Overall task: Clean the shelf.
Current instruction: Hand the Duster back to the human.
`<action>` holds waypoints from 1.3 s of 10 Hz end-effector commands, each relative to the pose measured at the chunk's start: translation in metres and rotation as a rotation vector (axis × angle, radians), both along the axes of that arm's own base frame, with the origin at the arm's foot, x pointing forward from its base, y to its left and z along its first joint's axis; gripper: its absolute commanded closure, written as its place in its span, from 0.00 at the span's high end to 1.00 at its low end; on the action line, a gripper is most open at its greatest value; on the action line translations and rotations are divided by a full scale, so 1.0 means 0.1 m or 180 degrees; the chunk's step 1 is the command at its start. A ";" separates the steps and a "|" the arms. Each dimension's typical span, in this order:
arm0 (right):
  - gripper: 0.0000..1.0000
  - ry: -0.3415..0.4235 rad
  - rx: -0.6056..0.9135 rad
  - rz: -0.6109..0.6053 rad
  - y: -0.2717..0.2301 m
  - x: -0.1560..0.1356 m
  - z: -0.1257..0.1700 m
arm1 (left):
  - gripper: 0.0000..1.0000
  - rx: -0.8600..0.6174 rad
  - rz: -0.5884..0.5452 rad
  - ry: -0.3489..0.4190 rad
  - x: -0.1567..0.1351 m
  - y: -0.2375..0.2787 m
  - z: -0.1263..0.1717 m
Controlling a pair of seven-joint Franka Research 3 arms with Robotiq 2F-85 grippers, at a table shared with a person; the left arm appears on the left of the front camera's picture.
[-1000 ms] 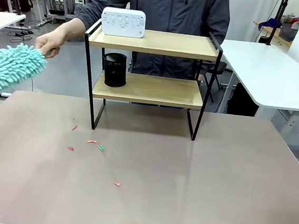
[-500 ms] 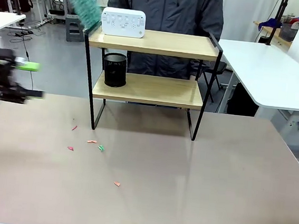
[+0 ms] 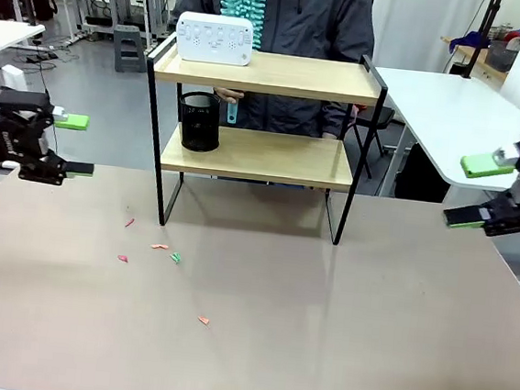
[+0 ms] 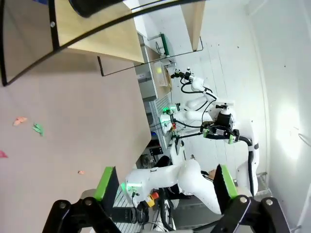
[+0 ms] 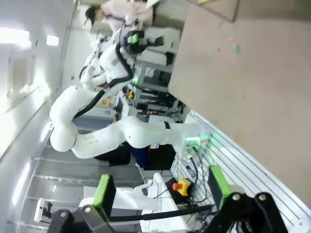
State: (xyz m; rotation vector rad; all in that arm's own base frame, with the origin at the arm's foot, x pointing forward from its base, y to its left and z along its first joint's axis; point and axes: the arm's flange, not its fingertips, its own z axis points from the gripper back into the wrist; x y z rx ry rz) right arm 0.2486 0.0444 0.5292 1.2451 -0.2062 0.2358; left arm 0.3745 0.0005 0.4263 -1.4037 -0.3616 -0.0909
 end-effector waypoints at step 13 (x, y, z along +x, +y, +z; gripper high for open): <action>1.00 -0.0026 -0.0063 -0.0063 -0.13 -0.08 0.05 | 1.00 -0.0015 -0.0041 -0.0014 -0.03 -0.01 0.04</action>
